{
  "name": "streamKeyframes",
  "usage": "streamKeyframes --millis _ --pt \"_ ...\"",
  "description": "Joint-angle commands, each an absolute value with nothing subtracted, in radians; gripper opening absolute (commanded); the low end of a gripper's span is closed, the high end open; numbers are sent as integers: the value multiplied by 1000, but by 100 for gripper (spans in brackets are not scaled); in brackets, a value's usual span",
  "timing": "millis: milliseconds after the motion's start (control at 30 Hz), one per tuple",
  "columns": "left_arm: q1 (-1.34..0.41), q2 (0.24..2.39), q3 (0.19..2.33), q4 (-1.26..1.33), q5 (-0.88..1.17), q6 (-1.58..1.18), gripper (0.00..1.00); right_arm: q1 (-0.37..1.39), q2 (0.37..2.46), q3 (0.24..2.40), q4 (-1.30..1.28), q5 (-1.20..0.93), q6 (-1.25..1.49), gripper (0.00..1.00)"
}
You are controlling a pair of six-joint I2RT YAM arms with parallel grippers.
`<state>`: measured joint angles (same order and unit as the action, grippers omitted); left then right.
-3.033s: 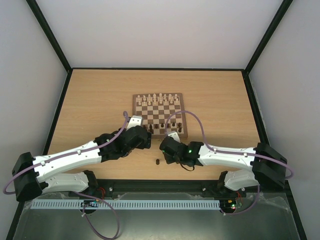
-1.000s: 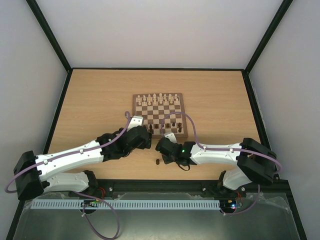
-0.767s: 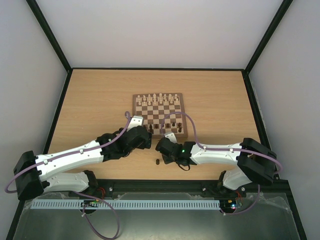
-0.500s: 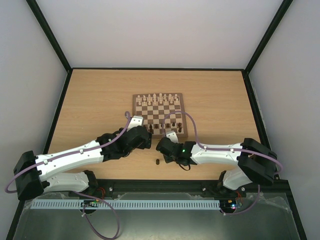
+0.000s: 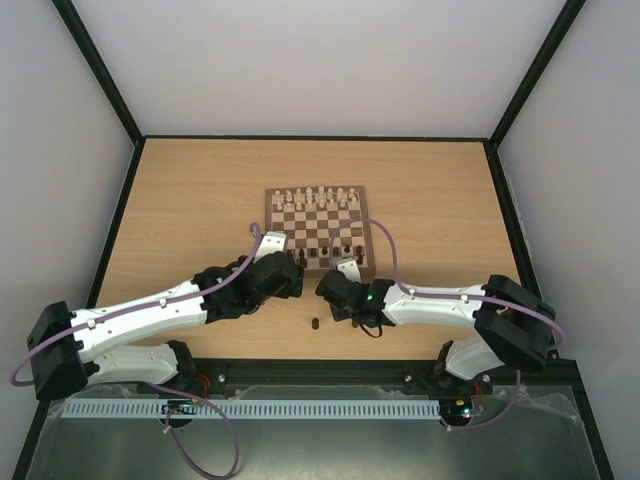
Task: Set up the chess pieces on the board
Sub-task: Pick up the chess piece at the center of the board.
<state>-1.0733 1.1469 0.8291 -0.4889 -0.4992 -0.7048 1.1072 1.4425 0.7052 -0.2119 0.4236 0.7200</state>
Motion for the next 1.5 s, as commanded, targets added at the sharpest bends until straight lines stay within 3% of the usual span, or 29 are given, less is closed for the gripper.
streamKeyframes --millis 0,300,1000,1200,1467 --pt "-1073 1147 830 -496 -518 -692 99 1083 1454 684 -211 429 716 15" --pt "-1073 1155 838 -493 -518 -684 99 1066 1478 678 -192 420 712 24" --pt "-1066 1171 843 -485 -513 -673 99 1012 1476 648 -190 418 715 24" --pt "-1066 1168 842 -486 -514 -673 99 1006 1421 649 -188 409 709 36" --pt "-1065 1166 835 -482 -511 -675 99 1006 1412 686 -207 417 699 36"
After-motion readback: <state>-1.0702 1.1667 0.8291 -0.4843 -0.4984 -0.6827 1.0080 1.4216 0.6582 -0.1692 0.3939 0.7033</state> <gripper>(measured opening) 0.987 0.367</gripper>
